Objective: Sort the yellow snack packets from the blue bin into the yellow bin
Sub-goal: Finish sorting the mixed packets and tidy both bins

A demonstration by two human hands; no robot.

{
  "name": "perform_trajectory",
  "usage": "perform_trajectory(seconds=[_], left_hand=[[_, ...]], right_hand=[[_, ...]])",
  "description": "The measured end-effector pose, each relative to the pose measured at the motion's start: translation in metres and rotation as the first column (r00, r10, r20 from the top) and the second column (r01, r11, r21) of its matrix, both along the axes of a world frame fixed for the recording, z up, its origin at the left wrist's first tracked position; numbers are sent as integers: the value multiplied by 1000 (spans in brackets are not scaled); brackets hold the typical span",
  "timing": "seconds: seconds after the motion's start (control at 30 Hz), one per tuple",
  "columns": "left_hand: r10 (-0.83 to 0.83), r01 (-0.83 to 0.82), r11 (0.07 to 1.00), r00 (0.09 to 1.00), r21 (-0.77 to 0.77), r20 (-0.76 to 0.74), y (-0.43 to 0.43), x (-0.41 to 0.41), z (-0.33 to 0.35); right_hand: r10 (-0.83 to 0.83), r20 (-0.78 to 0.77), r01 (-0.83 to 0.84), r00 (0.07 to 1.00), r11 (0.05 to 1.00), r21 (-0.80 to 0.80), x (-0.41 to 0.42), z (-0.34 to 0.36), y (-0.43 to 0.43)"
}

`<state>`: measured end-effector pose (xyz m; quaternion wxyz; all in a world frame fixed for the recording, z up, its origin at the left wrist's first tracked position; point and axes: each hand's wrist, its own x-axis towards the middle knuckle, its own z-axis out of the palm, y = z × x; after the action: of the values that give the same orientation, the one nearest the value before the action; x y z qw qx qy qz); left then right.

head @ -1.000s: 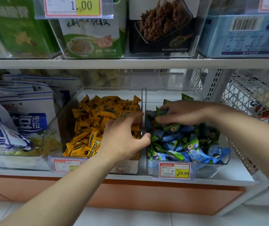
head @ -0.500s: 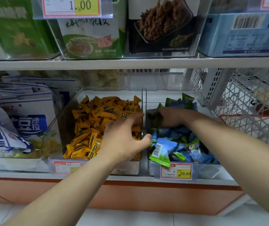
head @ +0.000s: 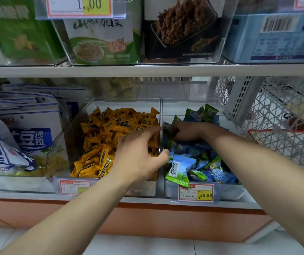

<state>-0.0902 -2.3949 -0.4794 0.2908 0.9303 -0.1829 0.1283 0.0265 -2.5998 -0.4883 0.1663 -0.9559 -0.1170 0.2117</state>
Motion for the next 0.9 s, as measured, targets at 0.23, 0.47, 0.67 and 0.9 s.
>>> perform_trajectory(seconds=[0.23,0.47,0.67,0.9], left_hand=[[-342,261,859,933,441,115,-2,-13,-5],[-293,163,860,934,483,206,-7,-12,-7],[-247,88,820,946,565,211,-23,-7,-5],[-188,167,958,980,234,68,-24,-3,11]], right_hand=[[41,-45,-44,998,997,-67,5,2,-1],[24,75,-26,997,999,30,6,12,-12],[-148,292,22,945,919,394,-10,32,-19],[-428,311,87,848,693,716,-51,44,-37]])
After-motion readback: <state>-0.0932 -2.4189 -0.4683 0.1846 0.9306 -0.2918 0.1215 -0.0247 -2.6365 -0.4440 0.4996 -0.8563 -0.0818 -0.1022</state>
